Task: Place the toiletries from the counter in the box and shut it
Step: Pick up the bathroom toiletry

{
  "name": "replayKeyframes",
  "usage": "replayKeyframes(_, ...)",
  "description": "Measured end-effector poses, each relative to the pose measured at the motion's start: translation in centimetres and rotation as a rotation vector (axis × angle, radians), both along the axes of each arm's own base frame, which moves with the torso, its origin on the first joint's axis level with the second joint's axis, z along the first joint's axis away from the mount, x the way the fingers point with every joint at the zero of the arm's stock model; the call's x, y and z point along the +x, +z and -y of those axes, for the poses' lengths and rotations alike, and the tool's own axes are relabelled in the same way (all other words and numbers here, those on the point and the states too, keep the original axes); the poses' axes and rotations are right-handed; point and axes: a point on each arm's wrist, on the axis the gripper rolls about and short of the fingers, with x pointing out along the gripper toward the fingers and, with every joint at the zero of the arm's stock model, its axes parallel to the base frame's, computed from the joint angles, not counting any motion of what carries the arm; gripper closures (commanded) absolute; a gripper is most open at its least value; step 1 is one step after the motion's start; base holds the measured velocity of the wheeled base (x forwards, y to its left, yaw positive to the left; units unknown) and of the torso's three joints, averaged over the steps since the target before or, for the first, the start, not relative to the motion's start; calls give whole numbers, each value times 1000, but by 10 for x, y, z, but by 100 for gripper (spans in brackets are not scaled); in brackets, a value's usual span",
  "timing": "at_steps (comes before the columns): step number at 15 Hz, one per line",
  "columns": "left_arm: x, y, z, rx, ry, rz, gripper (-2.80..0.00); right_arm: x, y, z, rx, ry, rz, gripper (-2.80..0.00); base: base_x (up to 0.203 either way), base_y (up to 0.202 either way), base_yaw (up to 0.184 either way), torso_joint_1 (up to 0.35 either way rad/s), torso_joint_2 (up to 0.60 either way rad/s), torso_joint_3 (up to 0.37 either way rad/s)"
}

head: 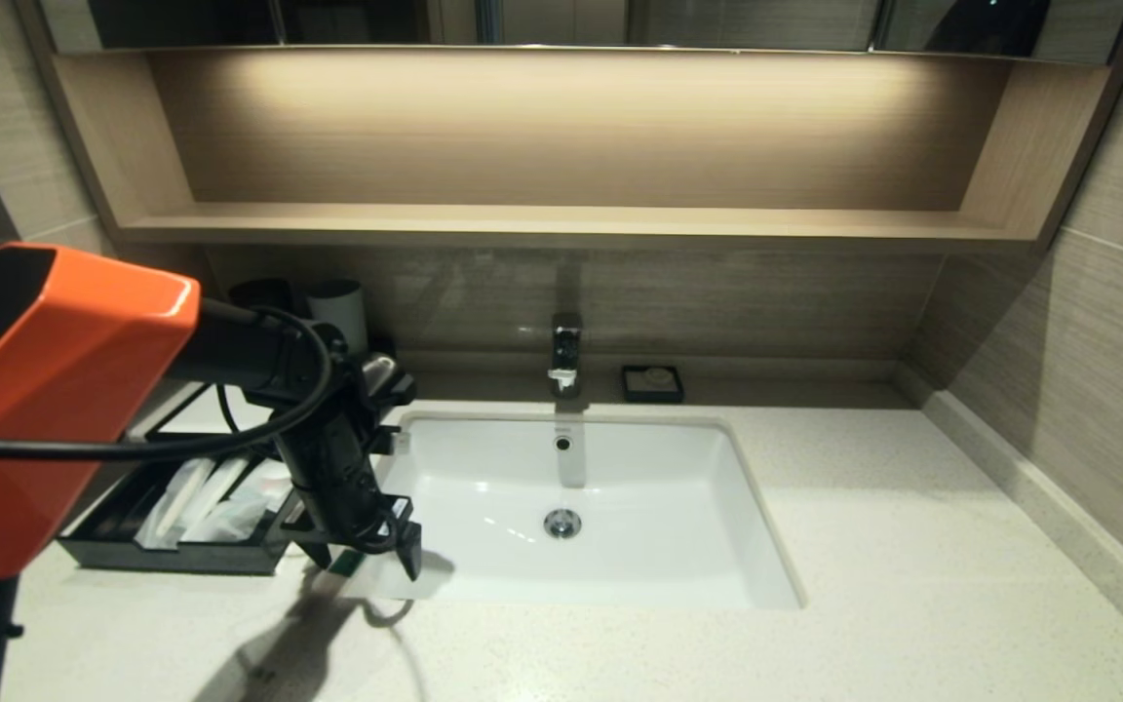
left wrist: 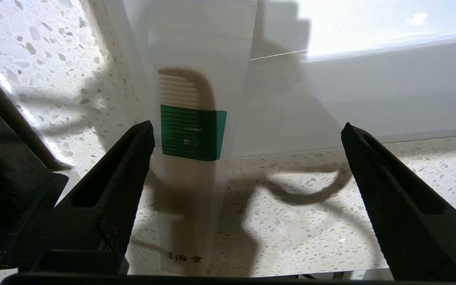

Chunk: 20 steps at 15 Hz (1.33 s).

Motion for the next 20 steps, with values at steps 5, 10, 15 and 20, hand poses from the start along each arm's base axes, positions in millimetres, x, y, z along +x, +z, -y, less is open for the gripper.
replayKeyframes(5,0,-2,0,1,0,-7,-280,0,0,0,0,0,0,0,0,0,0,0,0,0)
replayKeyframes(10,0,-5,0,3,12,-17,-280,0,0,0,0,0,0,0,0,0,0,0,0,0)
replayKeyframes(15,0,-5,0,3,12,-18,-280,0,0,0,0,0,0,0,0,0,0,0,0,0)
replayKeyframes(20,0,-4,0,6,13,-13,0,0,0,0,0,0,0,0,0,0,0,0,0,0)
